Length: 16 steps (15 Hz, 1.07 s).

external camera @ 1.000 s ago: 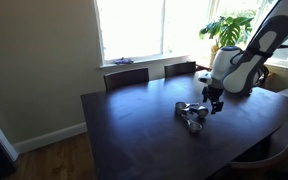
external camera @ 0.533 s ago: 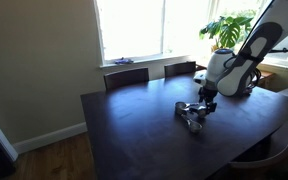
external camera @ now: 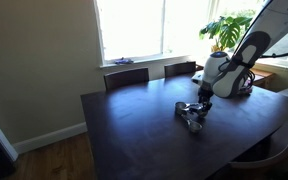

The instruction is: Stack the pots in order of size

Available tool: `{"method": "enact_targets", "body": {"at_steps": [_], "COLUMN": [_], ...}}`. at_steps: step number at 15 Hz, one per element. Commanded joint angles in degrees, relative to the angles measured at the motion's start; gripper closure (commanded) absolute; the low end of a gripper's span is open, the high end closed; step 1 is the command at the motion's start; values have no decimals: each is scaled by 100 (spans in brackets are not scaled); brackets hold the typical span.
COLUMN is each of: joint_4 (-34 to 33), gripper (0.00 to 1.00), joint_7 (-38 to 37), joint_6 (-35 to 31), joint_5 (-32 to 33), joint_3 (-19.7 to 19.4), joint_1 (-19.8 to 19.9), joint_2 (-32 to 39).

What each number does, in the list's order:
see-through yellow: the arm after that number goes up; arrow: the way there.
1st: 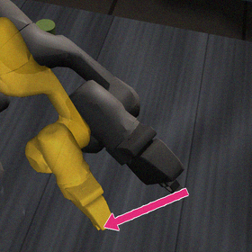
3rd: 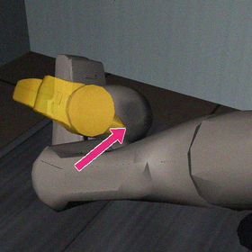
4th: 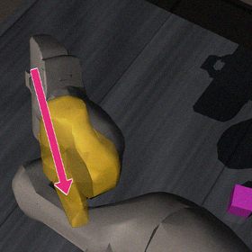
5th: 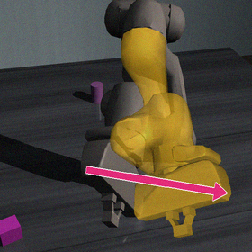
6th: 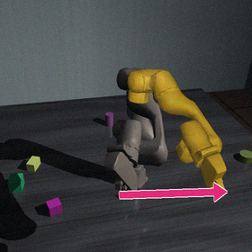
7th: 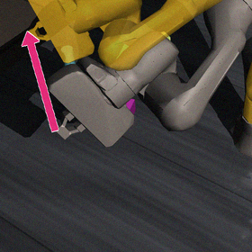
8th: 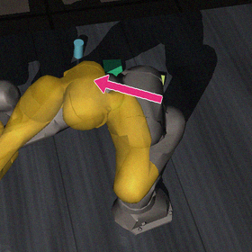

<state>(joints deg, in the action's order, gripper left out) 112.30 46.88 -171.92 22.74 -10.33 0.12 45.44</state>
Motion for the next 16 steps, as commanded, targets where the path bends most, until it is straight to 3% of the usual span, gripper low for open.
{"method": "enact_targets", "body": {"at_steps": [1, 6, 7, 9, 16], "joint_4": [-134, -253, -264, -277, -261], "gripper": [57, 73, 87, 96, 92], "joint_7": [-338, -334, -326, -316, -41], "joint_6": [136, 286, 316, 352, 771], "joint_5": [182, 182, 183, 188, 90], "joint_3": [-73, 62, 84, 106, 513], "joint_1": [-40, 42, 54, 72, 522], "joint_2": [95, 244, 258, 274, 101]}}
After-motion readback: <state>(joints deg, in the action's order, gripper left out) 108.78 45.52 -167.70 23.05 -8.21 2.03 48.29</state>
